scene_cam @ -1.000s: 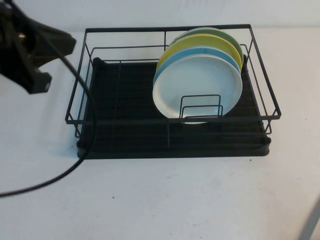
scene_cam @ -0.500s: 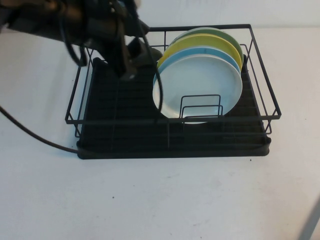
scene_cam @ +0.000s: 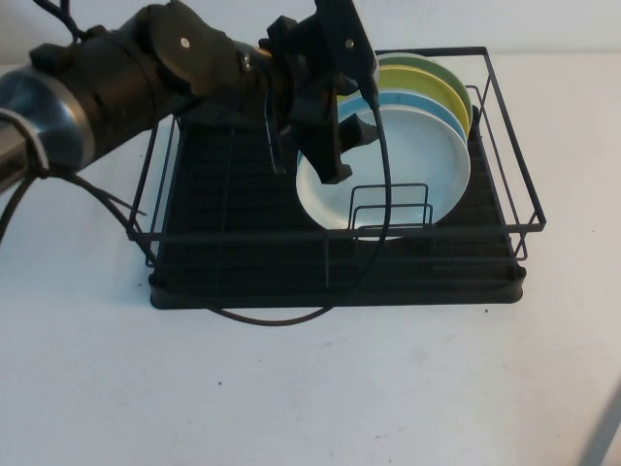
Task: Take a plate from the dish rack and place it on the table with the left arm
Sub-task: Grasp the plate from the shelf
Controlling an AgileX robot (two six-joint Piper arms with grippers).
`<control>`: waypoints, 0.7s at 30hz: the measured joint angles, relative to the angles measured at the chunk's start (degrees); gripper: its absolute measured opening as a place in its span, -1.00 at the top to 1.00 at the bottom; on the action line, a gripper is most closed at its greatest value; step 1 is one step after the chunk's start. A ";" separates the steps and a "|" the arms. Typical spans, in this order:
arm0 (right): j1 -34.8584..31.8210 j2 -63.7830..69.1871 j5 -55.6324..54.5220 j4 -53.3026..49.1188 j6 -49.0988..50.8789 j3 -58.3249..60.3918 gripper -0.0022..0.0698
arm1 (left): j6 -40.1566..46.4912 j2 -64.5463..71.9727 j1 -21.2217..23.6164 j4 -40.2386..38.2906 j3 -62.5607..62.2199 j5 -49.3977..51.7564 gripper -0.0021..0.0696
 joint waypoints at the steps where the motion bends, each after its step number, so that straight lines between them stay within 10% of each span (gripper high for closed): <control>1: 0.00 0.00 0.00 0.00 0.00 0.00 1.00 | 0.58 0.44 0.00 0.00 0.00 -0.14 -0.19; 21: 0.00 0.00 0.00 0.00 0.00 0.00 1.00 | 6.36 7.70 -0.27 -7.14 0.00 -7.79 -0.13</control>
